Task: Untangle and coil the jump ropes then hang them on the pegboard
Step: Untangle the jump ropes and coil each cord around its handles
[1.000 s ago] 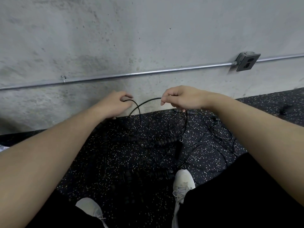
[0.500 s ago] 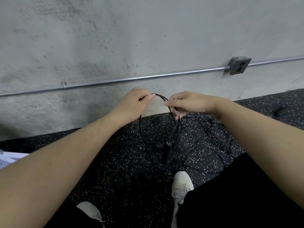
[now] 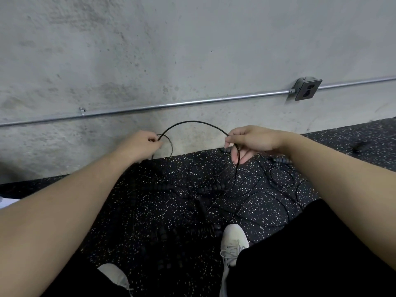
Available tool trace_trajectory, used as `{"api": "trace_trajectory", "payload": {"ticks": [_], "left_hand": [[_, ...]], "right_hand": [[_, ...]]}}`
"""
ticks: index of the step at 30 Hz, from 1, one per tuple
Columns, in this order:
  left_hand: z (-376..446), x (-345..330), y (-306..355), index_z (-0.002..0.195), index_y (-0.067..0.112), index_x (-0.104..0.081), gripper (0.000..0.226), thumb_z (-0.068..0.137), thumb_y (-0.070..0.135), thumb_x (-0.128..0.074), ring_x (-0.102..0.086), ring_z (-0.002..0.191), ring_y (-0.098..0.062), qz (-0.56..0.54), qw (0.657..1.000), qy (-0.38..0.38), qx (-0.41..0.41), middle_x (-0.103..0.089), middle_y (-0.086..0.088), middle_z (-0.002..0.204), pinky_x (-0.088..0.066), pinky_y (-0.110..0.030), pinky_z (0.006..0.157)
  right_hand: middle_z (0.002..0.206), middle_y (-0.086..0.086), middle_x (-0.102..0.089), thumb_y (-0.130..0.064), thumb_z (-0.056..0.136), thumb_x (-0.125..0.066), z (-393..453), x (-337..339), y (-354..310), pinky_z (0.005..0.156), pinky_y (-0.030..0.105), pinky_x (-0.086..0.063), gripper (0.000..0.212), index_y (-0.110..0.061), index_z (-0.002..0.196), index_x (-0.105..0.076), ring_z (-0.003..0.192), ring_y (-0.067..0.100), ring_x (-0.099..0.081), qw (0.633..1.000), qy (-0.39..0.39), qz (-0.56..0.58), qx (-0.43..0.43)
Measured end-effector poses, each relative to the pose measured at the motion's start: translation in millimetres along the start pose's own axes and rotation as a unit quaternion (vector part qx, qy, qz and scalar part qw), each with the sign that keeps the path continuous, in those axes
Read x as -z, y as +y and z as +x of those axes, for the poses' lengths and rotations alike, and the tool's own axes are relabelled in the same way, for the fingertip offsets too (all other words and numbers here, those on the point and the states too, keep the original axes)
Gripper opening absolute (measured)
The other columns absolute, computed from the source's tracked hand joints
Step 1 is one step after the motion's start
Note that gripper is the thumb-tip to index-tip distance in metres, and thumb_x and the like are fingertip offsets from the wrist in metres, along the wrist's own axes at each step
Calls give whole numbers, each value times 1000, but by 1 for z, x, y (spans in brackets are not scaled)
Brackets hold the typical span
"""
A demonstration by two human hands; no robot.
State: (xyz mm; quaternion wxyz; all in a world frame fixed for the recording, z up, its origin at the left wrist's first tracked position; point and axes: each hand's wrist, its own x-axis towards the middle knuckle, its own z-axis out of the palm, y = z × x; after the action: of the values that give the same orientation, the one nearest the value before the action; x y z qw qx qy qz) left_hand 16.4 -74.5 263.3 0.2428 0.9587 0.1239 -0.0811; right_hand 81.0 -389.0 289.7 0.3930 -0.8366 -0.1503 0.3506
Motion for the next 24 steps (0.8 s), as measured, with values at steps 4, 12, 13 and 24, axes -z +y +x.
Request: {"api": "trace_trajectory", "payload": {"ticks": [4, 12, 13, 24], "left_hand": [[-9, -15, 29, 127, 34, -63, 37, 92, 45, -69, -64, 104, -20, -6, 998, -17, -68, -66, -2, 126, -50, -32, 86], [-28, -23, 88, 127, 46, -57, 40, 92, 66, -51, -59, 100, -10, 26, 968, -12, -248, -48, 15, 120, -53, -43, 91], [-27, -27, 89, 109, 44, -64, 29, 93, 64, -50, -59, 96, -11, 15, 966, -18, -258, -49, 17, 112, -53, -46, 90], [-11, -10, 65, 88, 27, -62, 32, 105, 49, -46, -54, 87, -13, -21, 970, 110, -216, -53, 9, 96, -37, -32, 72]], "right_hand": [[80, 14, -75, -35, 108, -45, -2, 1, -9, 83, 36, -56, 28, -15, 112, -63, 80, 26, -71, 999, 18, -9, 31], [58, 0, -61, -34, 108, -43, -8, -16, -26, 55, 13, -49, 29, -16, 104, -65, 67, 19, -69, 996, 0, -42, 80], [58, 1, -59, -37, 108, -43, -9, -16, -26, 60, 17, -53, 31, -15, 102, -65, 65, 19, -67, 996, -9, -38, 79], [92, -8, -76, -56, 99, -51, -20, 0, 14, 105, 36, -40, 35, -23, 91, -62, 87, 9, -64, 978, -51, -201, 1]]}}
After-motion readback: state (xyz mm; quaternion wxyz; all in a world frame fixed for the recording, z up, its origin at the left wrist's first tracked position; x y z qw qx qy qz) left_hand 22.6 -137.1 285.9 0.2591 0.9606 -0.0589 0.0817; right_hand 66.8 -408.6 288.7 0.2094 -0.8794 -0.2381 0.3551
